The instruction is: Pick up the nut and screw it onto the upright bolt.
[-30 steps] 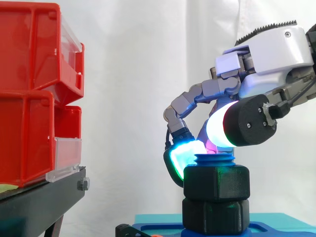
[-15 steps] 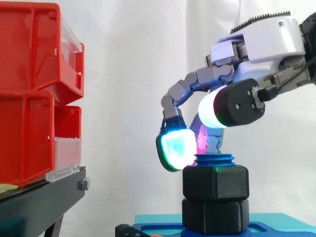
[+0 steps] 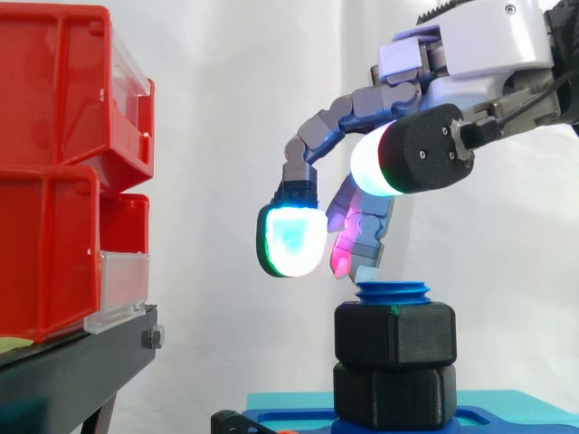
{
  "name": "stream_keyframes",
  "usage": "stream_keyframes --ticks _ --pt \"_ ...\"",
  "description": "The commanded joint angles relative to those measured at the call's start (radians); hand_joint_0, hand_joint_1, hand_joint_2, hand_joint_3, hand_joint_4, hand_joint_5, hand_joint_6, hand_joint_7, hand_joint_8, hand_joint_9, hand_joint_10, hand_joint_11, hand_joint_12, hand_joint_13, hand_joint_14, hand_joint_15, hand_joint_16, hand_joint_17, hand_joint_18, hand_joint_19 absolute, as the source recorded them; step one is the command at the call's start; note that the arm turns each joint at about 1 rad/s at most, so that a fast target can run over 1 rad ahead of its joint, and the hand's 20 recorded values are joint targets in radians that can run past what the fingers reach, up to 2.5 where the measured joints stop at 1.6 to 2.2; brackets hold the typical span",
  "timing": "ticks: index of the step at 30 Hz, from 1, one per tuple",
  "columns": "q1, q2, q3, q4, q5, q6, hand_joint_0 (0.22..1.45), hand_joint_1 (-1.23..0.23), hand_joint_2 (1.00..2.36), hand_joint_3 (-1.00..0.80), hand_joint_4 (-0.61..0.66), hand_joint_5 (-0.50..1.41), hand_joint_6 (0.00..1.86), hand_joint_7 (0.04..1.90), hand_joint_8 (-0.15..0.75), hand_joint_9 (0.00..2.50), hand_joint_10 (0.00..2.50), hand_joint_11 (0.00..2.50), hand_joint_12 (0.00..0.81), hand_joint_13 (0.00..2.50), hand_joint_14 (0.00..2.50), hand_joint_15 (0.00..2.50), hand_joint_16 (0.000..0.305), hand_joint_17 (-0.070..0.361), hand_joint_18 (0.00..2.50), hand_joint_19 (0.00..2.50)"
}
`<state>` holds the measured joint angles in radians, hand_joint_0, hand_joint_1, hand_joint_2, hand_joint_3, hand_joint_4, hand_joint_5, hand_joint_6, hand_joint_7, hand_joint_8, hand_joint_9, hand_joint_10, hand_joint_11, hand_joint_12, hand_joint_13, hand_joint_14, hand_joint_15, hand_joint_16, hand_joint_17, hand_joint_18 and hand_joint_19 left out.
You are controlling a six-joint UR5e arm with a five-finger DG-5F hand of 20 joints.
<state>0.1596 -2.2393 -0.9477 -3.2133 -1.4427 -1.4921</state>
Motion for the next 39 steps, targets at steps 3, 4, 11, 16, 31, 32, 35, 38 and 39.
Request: stream_keyframes --ticks 3,4,11,16,31,32,35,38,39 --pt "0.020 -0.016 -0.003 0.018 0.016 0.007 0.51 -0.33 1.00 -0.50 0.24 -0.09 0.50 0.82 0.267 1.13 0.00 0.00 0.205 0.94 0.00 0.00 0.023 0.051 0.71 0.14" --pt "0.021 -0.023 -0.006 0.021 0.015 0.010 0.51 -0.33 1.00 -0.50 0.24 -0.09 0.50 0.82 0.263 1.13 0.00 0.00 0.205 0.94 0.00 0.00 0.023 0.051 0.71 0.14" --pt "0.032 -0.039 -0.006 0.030 0.011 0.058 0.51 -0.33 1.00 -0.50 0.25 -0.09 0.50 0.85 0.267 1.12 0.00 0.00 0.203 0.95 0.00 0.00 0.023 0.051 0.71 0.14" --pt "0.034 -0.039 -0.006 0.013 0.010 0.058 0.51 -0.33 1.00 -0.50 0.28 -0.07 0.50 0.93 0.265 1.13 0.00 0.00 0.204 0.95 0.00 0.00 0.023 0.051 0.71 0.15" --pt "0.040 -0.039 -0.008 0.010 0.002 0.056 0.52 -0.34 1.00 -0.50 0.29 -0.05 0.50 1.12 0.272 1.15 0.00 0.01 0.198 0.99 0.00 0.01 0.022 0.050 0.74 0.16" --pt "0.038 -0.039 -0.010 0.009 0.002 0.056 0.52 -0.34 1.00 -0.50 0.29 -0.05 0.50 1.12 0.274 1.15 0.00 0.00 0.198 0.99 0.00 0.01 0.022 0.049 0.74 0.17" --pt "0.040 -0.039 -0.008 0.006 0.002 0.056 0.52 -0.34 1.00 -0.50 0.30 -0.05 0.50 1.15 0.270 1.15 0.00 0.01 0.196 0.99 0.00 0.01 0.022 0.049 0.75 0.16" --pt "0.040 -0.039 -0.010 -0.002 0.001 0.056 0.52 -0.34 1.00 -0.50 0.29 -0.04 0.50 1.16 0.269 1.15 0.00 0.01 0.198 1.00 0.00 0.01 0.022 0.049 0.75 0.17" --pt "0.040 -0.039 -0.010 -0.003 0.001 0.056 0.52 -0.34 1.00 -0.50 0.29 -0.04 0.50 1.17 0.270 1.15 0.00 0.01 0.196 1.00 0.00 0.01 0.022 0.049 0.75 0.17"
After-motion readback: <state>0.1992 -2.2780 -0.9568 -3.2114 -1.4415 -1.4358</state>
